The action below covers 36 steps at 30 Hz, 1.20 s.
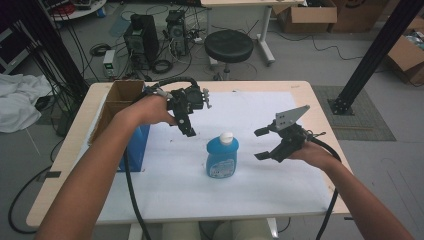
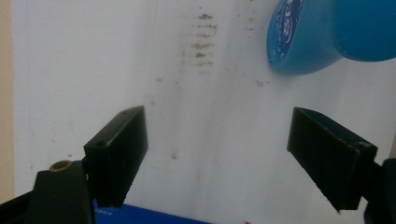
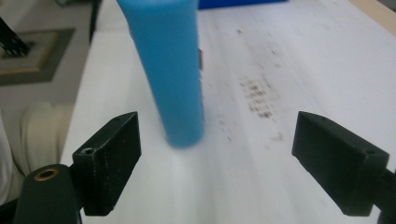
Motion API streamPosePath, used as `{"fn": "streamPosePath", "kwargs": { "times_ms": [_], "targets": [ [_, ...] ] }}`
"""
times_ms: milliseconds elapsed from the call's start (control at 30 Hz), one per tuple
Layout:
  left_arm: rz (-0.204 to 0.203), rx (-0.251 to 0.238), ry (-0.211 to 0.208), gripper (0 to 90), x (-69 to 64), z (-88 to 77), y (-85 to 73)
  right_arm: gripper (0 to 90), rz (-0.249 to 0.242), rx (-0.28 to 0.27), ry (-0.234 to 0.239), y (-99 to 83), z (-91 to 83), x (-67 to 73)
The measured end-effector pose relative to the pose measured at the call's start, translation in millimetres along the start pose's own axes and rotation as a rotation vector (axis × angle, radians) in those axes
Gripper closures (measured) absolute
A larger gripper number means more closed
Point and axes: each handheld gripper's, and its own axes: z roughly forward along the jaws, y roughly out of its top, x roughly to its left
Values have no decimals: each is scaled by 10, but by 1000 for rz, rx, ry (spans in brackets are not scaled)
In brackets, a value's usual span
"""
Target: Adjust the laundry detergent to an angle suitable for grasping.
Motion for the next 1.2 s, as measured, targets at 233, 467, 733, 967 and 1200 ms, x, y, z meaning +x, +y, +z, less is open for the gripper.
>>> {"fn": "streamPosePath", "kwargs": {
  "times_ms": [233, 467, 733, 967, 1200],
  "targets": [
    [-3, 2, -6, 206, -13, 30, -6, 154, -14, 189, -86, 143, -334, -240],
    [-7, -4, -3, 206, -24, 22, -10, 157, -14, 301, -136, 312, -497, -500],
    [-13, -6, -4, 205, -47, 2, -26, 162, 11, 314, -173, 333, -547, -666],
    [-15, -11, 3, 206, -63, -12, -11, 156, 25, 320, -189, 312, -566, -761],
    [-18, -10, 1, 207, -78, -1, -27, 157, 20, 318, -189, 331, -570, -784]
  ]
}}
